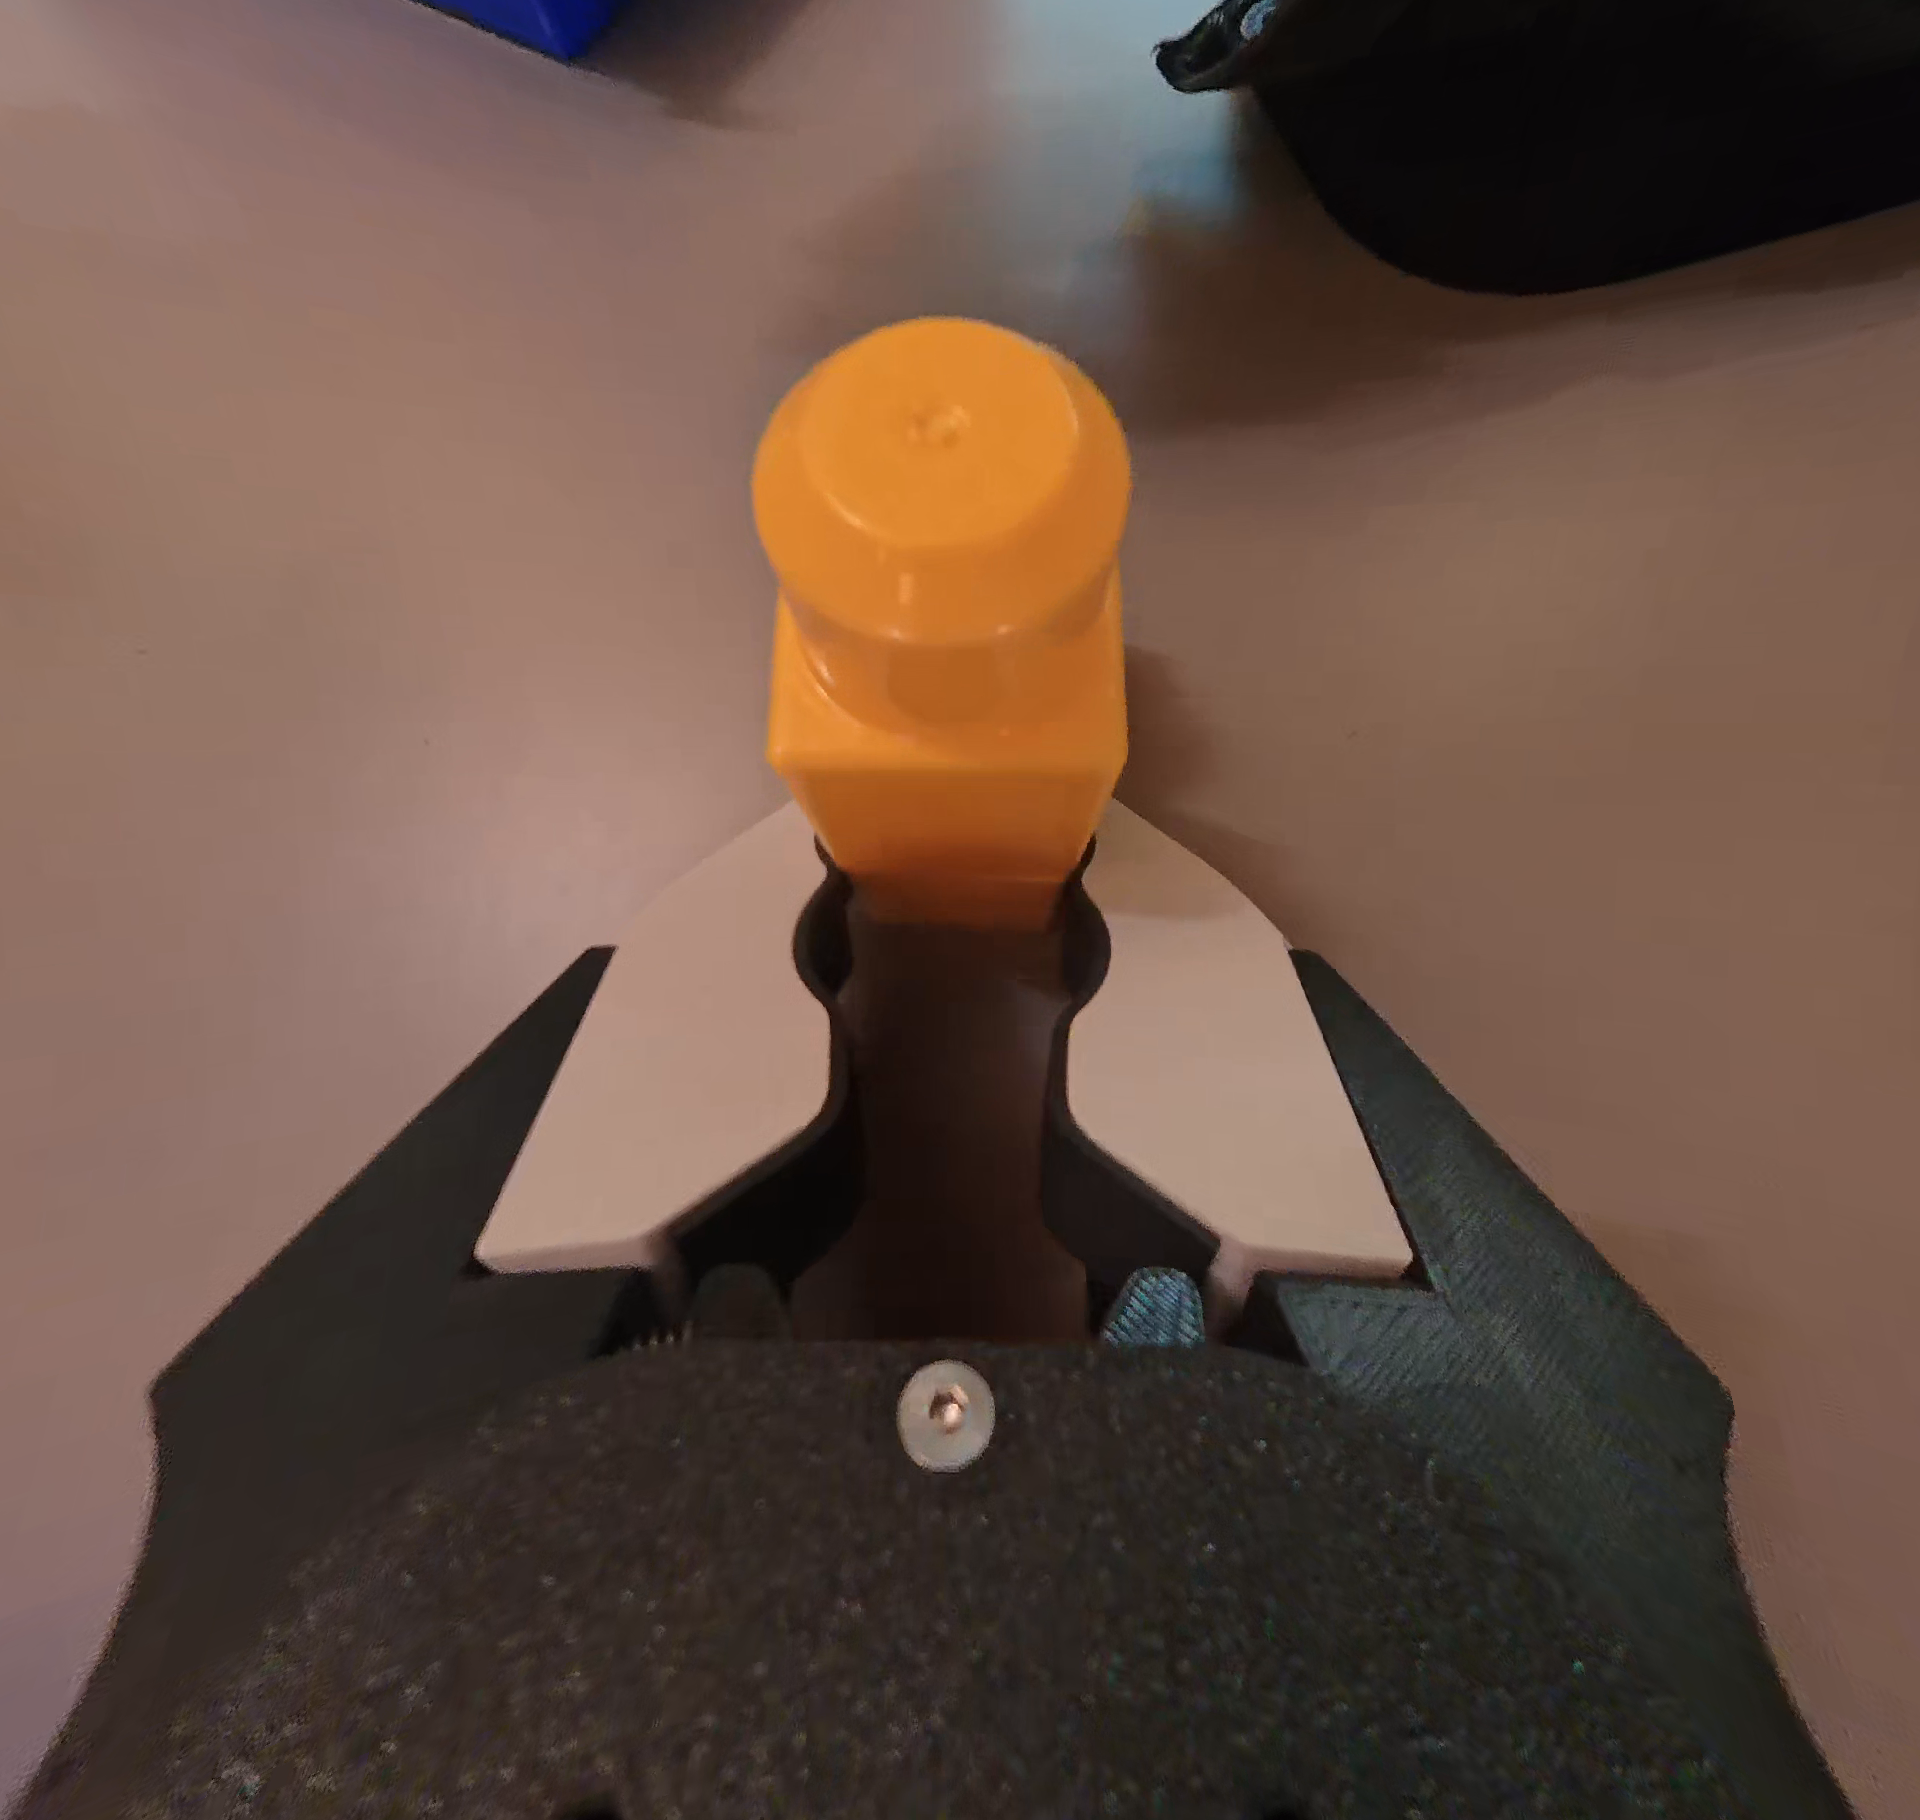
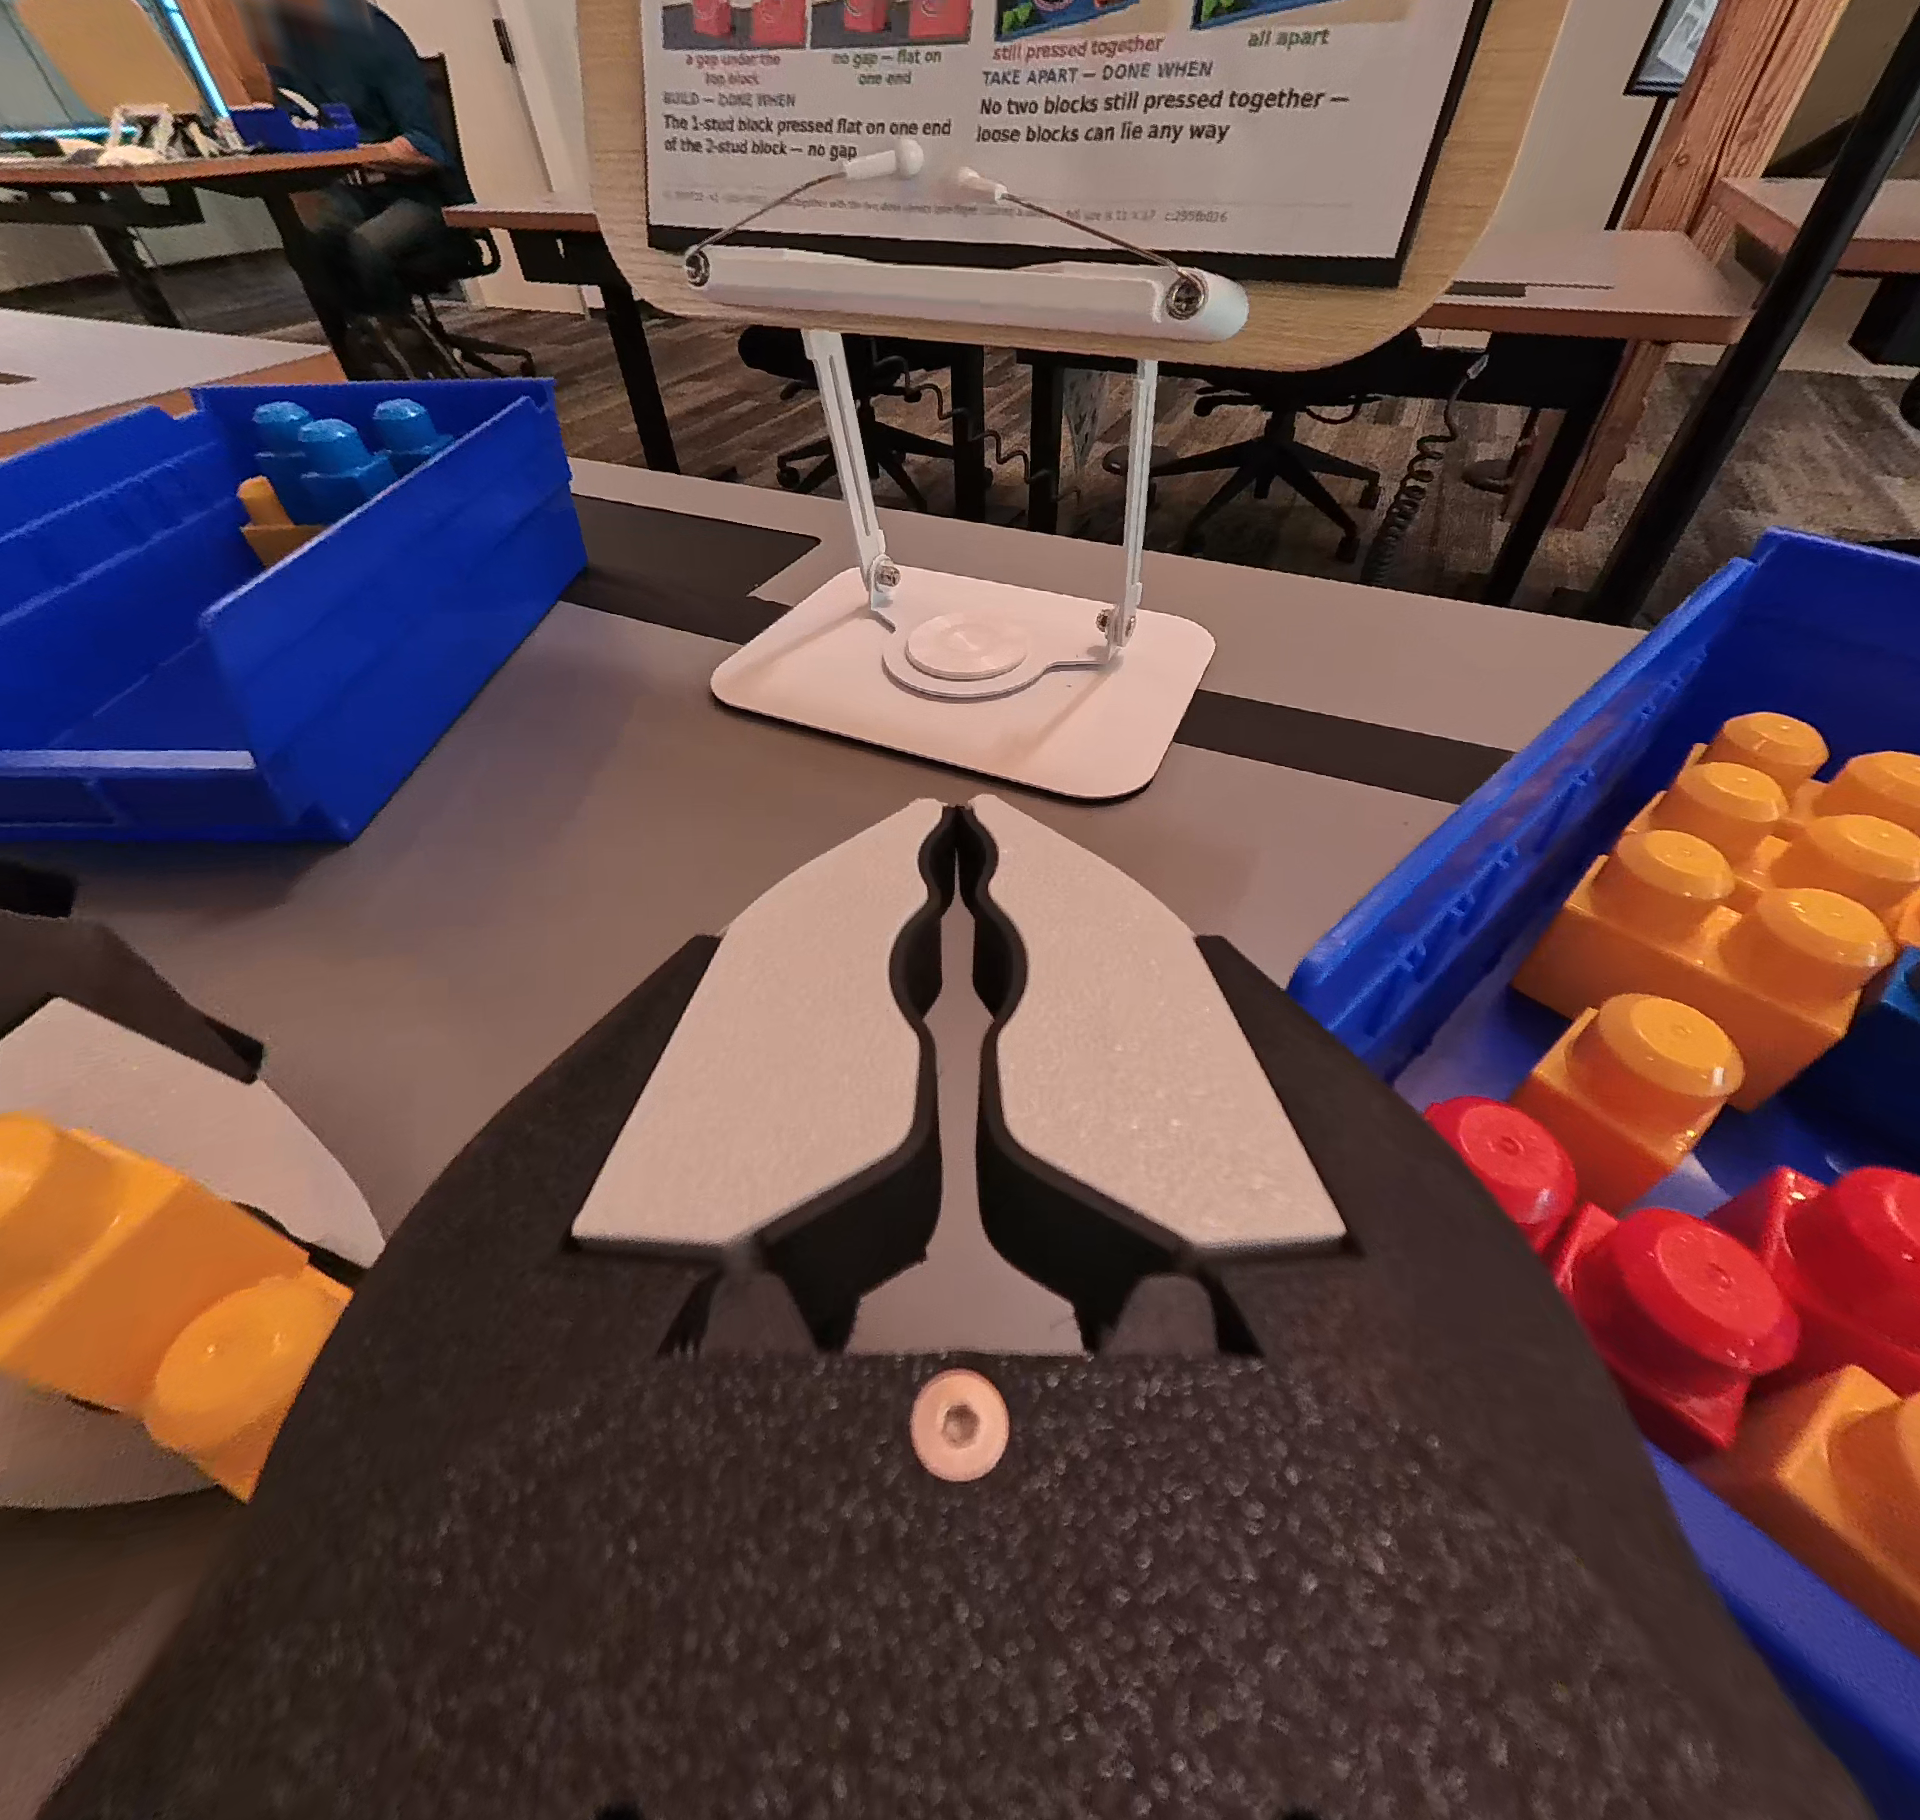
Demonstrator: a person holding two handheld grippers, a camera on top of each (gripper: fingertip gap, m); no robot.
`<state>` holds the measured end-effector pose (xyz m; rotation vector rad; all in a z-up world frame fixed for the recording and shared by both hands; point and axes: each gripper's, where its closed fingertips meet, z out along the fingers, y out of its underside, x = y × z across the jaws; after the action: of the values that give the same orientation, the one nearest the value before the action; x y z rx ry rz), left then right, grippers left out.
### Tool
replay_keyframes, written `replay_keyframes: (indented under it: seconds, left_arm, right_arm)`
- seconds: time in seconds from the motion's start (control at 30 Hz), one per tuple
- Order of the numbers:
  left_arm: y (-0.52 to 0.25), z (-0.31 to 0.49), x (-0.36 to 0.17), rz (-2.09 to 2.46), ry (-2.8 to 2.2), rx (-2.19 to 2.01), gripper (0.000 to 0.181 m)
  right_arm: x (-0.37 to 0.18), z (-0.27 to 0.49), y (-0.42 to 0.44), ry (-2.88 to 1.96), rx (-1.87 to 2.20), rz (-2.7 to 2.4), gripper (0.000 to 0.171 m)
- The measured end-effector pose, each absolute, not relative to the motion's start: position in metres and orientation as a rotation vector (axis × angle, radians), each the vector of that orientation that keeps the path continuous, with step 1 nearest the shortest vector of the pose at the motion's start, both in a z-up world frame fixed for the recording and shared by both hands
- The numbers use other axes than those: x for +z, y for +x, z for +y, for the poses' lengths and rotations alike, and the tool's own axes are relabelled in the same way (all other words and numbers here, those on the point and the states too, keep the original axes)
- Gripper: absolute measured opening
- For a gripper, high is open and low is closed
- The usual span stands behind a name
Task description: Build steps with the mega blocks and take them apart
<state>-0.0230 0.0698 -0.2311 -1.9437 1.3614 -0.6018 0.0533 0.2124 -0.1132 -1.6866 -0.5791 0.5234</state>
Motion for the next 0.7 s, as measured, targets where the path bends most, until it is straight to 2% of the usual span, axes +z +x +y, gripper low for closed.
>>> replay_keyframes:
  seconds: [0.17, 0.37, 0.6, 0.7]
  left_arm:
    - [-0.027, 0.072, -0.209, 1.285, -1.974, -0.658, 0.037]
    - [-0.021, 0.066, -0.200, 1.312, -1.945, -0.664, 0.038]
    - [-0.015, 0.057, -0.204, 1.353, -1.931, -0.683, 0.038]
    - [-0.014, 0.054, -0.204, 1.380, -1.918, -0.676, 0.038]
  right_arm:
    - [-0.096, 0.200, 0.044, -1.602, 0.593, -0.669, 0.000]
    - [-0.062, 0.137, 0.016, -1.397, 0.924, -1.012, 0.000]
    - [-0.095, 0.070, -0.015, -1.305, 1.118, -1.430, 0.035]
    - [-0.113, 0.055, -0.026, -1.303, 1.170, -1.512, 0.040]
